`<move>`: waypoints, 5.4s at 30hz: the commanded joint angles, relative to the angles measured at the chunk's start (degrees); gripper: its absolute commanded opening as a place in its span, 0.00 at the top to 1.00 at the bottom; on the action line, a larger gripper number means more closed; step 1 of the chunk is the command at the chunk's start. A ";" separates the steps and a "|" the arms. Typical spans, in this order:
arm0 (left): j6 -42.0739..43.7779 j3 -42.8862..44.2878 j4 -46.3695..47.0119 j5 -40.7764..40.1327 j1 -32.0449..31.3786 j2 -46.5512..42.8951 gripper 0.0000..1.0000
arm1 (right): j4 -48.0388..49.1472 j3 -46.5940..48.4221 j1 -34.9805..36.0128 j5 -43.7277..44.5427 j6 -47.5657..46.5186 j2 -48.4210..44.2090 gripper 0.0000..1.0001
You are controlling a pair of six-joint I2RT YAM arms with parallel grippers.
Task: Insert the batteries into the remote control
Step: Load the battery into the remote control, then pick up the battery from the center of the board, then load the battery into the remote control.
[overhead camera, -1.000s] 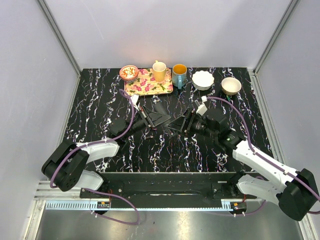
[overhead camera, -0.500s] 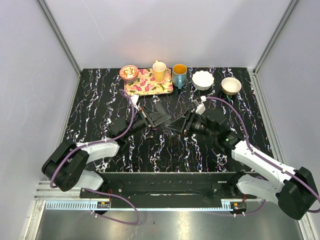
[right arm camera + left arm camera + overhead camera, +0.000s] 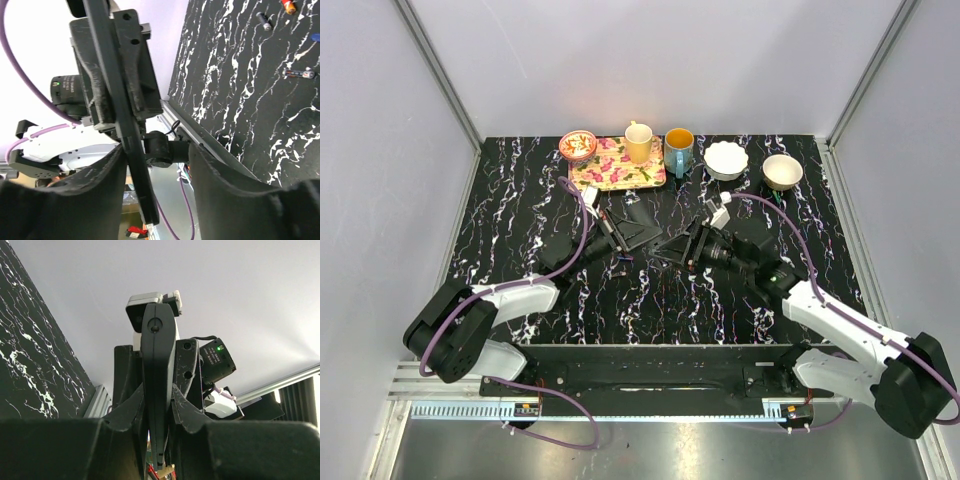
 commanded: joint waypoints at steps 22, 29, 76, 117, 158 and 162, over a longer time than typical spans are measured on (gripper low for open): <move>6.55 -6.07 -3.13 2.97 5.26 -8.15 1.00 | -45.24 17.19 -1.79 28.93 -30.30 -5.15 0.15; 20.78 -8.71 -35.28 -2.47 6.85 -30.37 1.00 | -40.42 13.75 -1.61 28.45 -34.44 7.06 0.24; 16.05 -14.51 -39.88 -1.87 9.75 -51.40 1.00 | -32.06 49.00 11.66 31.08 -50.35 62.80 0.45; 13.95 -16.62 -36.46 -1.08 9.75 -49.91 1.00 | -35.93 41.26 11.93 33.46 -44.55 60.43 0.91; 4.65 -5.90 8.35 -0.11 4.57 -0.97 1.00 | -75.74 47.41 10.96 14.56 -42.17 16.04 1.00; 0.06 -5.72 17.32 -0.37 3.25 6.67 1.00 | -77.33 50.75 10.87 14.21 -42.00 17.71 1.00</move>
